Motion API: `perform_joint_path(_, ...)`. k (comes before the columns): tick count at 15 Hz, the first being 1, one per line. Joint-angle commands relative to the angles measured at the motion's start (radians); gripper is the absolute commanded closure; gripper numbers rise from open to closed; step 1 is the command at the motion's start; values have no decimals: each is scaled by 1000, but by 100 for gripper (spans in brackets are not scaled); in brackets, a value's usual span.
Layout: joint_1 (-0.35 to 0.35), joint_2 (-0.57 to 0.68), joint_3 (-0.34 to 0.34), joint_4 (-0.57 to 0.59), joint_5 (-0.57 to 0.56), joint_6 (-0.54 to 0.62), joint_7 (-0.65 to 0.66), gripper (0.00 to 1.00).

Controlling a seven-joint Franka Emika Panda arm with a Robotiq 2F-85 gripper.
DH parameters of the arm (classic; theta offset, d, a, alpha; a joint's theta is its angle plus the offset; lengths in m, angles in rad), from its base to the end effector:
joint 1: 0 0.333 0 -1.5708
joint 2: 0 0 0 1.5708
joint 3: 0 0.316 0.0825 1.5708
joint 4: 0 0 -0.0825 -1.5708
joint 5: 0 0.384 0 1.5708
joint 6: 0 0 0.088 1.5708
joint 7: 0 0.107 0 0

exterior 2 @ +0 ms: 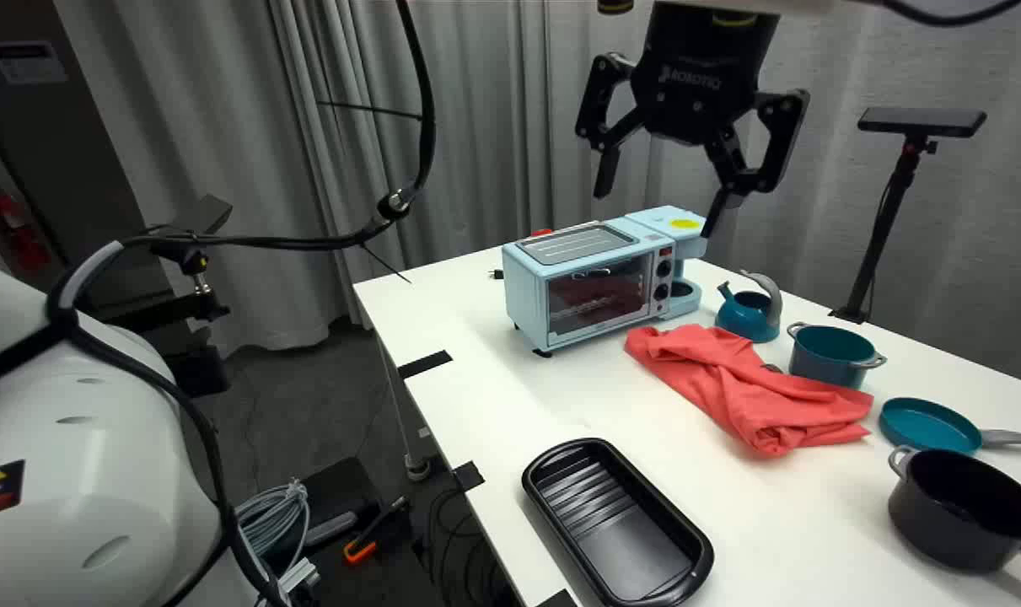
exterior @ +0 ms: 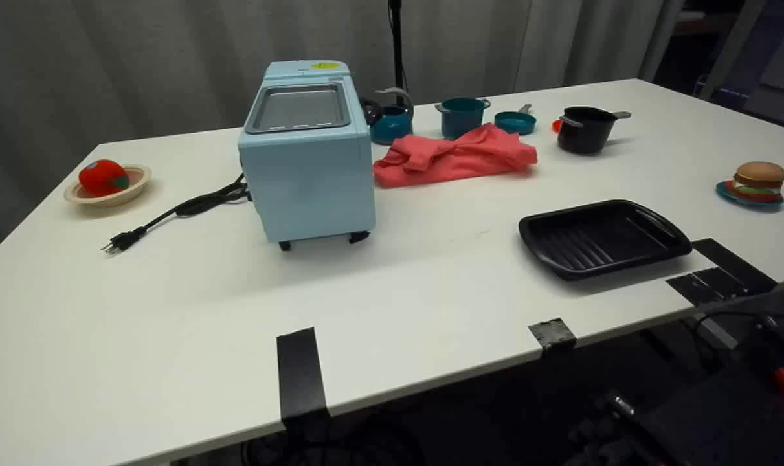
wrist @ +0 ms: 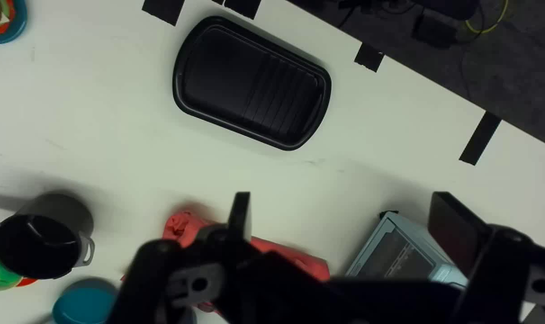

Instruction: Unfold the long sleeve shirt on the table

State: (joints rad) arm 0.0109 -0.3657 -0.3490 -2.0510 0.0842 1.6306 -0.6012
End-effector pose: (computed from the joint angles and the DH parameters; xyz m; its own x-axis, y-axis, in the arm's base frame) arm 0.4134 -0.1578 0.5747 0.9610 0.2713 0.0537 0.2765 -0.9375 -0.2112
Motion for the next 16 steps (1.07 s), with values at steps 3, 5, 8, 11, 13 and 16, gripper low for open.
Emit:
perform_joint_path(3, -38, 7, 30, 3, 12, -3, -11, 0)
perform_joint_path(5, -38, 7, 30, 3, 12, -3, -11, 0)
perform_joint_path(8, -38, 7, 30, 3, 12, -3, -11, 0)
perform_joint_path(11, -38, 7, 30, 3, 12, -3, -11, 0)
perform_joint_path(13, -38, 30, 38, 11, 11, 13, -14, 0)
perform_joint_path(16, -32, 88, 56, 17, 16, 67, -15, 0)
